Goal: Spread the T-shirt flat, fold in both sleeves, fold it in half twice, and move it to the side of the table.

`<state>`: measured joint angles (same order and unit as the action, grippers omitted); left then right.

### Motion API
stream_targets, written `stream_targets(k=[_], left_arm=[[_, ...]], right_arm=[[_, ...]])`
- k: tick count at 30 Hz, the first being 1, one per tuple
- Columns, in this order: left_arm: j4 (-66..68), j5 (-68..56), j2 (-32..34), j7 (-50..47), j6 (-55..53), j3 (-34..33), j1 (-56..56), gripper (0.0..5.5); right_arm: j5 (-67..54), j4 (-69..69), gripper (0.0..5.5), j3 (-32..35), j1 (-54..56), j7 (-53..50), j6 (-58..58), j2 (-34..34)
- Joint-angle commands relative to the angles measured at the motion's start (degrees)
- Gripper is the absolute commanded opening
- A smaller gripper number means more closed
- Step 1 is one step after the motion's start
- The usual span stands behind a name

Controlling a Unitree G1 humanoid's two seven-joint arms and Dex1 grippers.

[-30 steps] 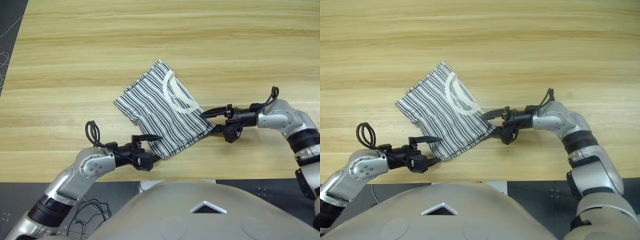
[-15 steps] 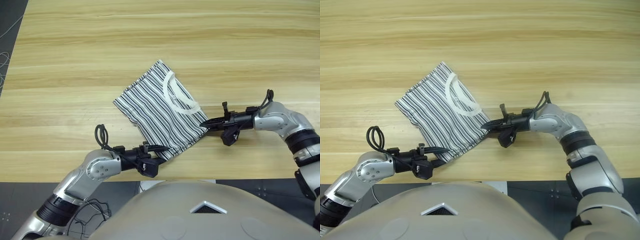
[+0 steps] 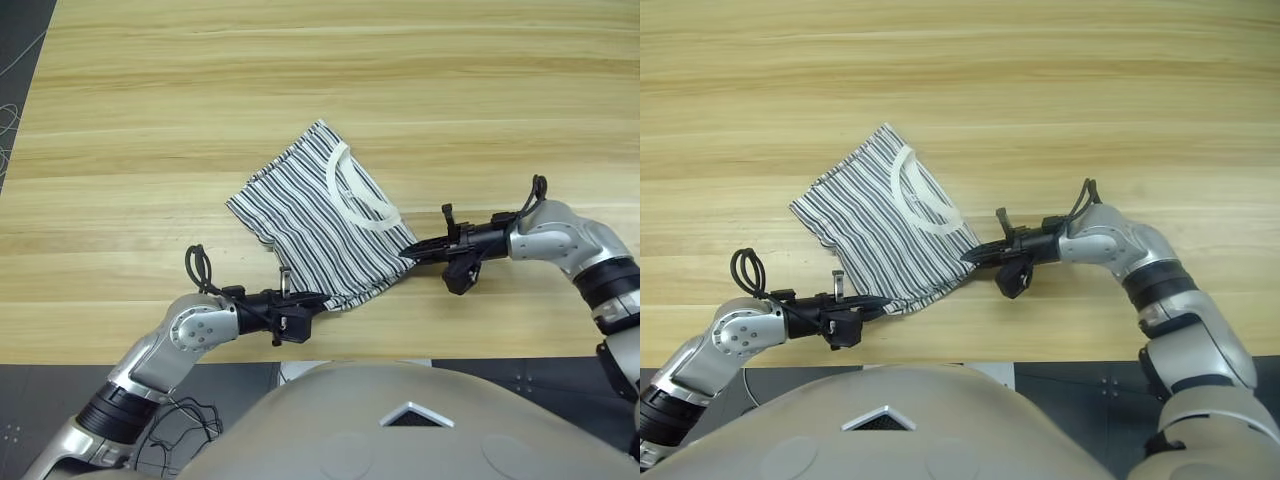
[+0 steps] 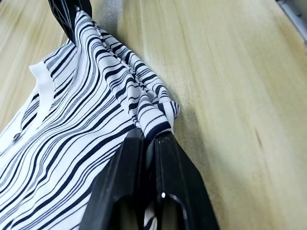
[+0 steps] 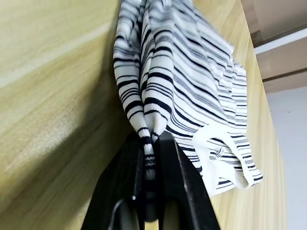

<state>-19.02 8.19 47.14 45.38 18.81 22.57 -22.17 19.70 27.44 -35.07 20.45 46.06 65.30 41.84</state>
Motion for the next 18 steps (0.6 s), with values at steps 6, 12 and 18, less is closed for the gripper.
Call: stream_targets(k=[6,12,18], left_arm=[[-16.4,-31.14,10.24,13.88,-16.56,-7.8,-7.48,0.11],[-17.92,-32.51,13.71,16.6,-17.76,-12.63,-11.82,0.11],[-14.24,-35.09,12.15,17.03,-18.78,-17.7,-11.07,0.11]], right_arm=[[-37.12,-36.52,0.1,-0.73,-9.93,26.56,-42.54,17.55],[-43.77,-44.48,0.1,5.37,-12.32,30.69,-52.91,18.95],[-44.19,-42.28,0.1,10.1,-8.76,29.33,-56.78,11.98]])
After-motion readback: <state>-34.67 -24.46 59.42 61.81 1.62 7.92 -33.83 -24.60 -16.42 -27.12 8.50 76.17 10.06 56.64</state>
